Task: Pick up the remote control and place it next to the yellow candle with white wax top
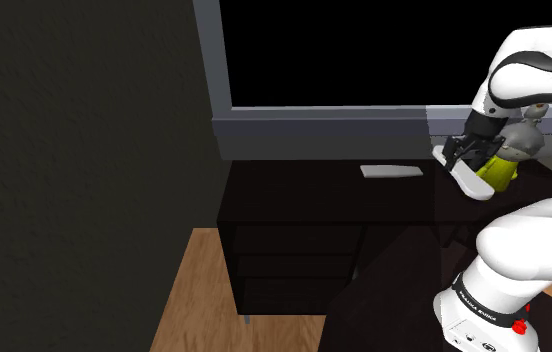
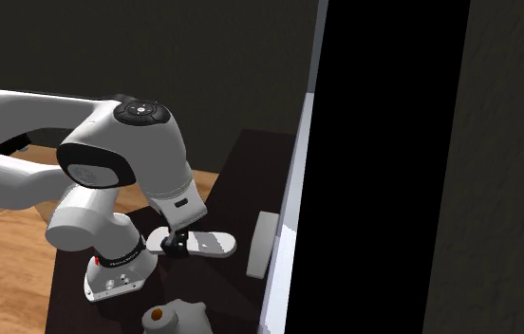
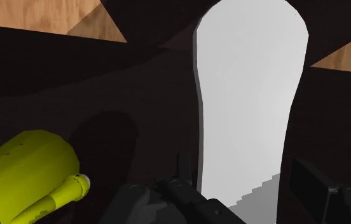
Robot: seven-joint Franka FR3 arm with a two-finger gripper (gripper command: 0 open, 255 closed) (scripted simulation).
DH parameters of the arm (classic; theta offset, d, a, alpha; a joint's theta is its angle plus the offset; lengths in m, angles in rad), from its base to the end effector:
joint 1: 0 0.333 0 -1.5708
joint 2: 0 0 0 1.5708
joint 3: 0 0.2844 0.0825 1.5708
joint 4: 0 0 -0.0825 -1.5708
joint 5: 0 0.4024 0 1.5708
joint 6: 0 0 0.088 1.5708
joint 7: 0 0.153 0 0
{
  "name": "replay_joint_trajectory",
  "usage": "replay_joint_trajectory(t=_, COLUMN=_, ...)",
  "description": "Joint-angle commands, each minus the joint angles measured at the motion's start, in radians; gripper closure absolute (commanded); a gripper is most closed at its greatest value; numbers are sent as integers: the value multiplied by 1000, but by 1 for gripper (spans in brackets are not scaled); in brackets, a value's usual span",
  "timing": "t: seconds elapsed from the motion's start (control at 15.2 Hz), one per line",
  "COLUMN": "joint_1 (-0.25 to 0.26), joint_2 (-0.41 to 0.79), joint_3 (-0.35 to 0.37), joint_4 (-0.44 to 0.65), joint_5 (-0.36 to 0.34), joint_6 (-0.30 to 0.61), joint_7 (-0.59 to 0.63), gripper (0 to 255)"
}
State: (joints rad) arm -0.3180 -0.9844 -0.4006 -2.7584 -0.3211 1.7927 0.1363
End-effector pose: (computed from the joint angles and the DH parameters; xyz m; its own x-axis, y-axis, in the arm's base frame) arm 0.2367 -0.2161 0.3847 0.8204 -0.5718 -0.0090 -0.5718 -0.8202 -0.0173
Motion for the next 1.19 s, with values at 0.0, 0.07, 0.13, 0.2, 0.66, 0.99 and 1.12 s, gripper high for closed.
replay_joint_trajectory(t=0.0, joint_1=-5, joint_2=1, joint_3=-10, joint_4=-26, joint_5=-10, joint_6=28, joint_7=0, gripper=255)
replay_joint_trajectory(t=0.07, joint_1=-7, joint_2=4, joint_3=-14, joint_4=-38, joint_5=-15, joint_6=42, joint_7=0, gripper=255)
replay_joint_trajectory(t=0.13, joint_1=-9, joint_2=6, joint_3=-19, joint_4=-50, joint_5=-20, joint_6=56, joint_7=0, gripper=255)
replay_joint_trajectory(t=0.2, joint_1=-11, joint_2=9, joint_3=-24, joint_4=-61, joint_5=-25, joint_6=71, joint_7=1, gripper=255)
replay_joint_trajectory(t=0.66, joint_1=-25, joint_2=43, joint_3=-62, joint_4=-138, joint_5=-63, joint_6=180, joint_7=3, gripper=255)
replay_joint_trajectory(t=0.99, joint_1=-35, joint_2=84, joint_3=-92, joint_4=-187, joint_5=-93, joint_6=267, joint_7=4, gripper=255)
replay_joint_trajectory(t=1.12, joint_1=-38, joint_2=104, joint_3=-105, joint_4=-204, joint_5=-105, joint_6=304, joint_7=5, gripper=255)
